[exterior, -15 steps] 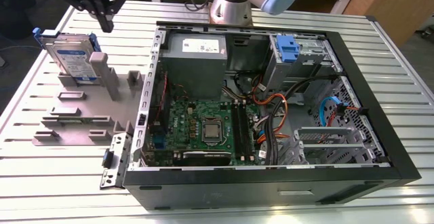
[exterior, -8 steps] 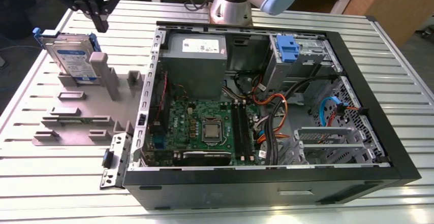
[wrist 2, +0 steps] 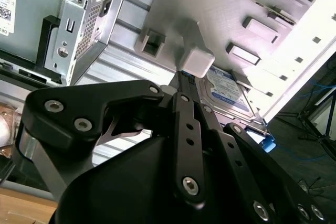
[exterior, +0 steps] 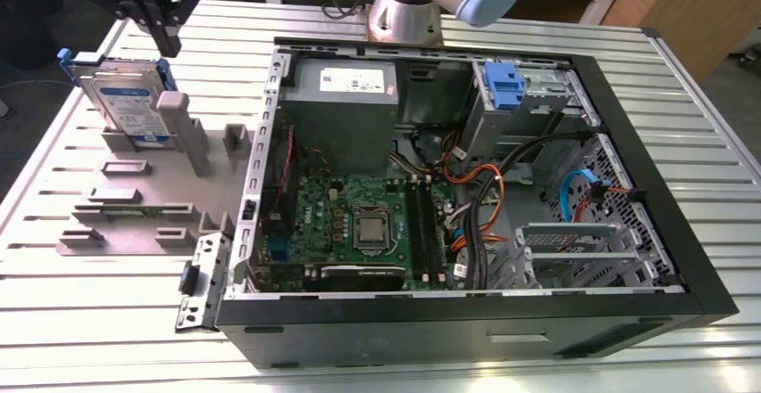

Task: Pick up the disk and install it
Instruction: 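Reach for the disk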

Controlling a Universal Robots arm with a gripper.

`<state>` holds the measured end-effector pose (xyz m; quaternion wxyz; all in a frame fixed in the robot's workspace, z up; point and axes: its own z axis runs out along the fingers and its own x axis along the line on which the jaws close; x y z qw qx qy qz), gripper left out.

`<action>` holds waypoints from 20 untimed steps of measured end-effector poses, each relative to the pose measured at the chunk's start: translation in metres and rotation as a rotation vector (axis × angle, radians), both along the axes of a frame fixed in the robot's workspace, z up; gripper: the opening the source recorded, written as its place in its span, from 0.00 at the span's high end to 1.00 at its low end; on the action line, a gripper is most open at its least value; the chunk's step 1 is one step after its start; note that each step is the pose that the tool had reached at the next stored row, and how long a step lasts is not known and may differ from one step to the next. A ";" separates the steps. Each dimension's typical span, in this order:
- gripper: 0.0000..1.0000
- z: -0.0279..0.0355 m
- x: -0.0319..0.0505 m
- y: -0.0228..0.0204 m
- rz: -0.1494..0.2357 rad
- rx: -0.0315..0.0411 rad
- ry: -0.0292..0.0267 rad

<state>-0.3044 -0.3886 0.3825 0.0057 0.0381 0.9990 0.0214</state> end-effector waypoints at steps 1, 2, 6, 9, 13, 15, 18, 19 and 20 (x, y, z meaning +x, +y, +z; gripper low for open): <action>0.89 -0.0001 -0.0012 0.0000 0.000 0.0000 0.0000; 0.89 -0.0001 -0.0022 0.0000 0.000 0.0000 0.0000; 0.89 -0.0002 -0.0030 0.0000 0.000 0.0000 0.0001; 0.89 -0.0002 -0.0032 0.0000 0.000 0.0000 0.0001; 0.89 -0.0002 -0.0044 0.0000 0.000 0.0000 0.0000; 0.89 -0.0002 -0.0055 0.0003 0.000 0.0000 0.0001; 0.89 -0.0002 -0.0082 0.0015 0.000 -0.0001 0.0001; 0.89 -0.0002 -0.0095 0.0020 0.000 0.0000 0.0000; 0.89 -0.0002 -0.0109 0.0026 0.000 -0.0001 0.0001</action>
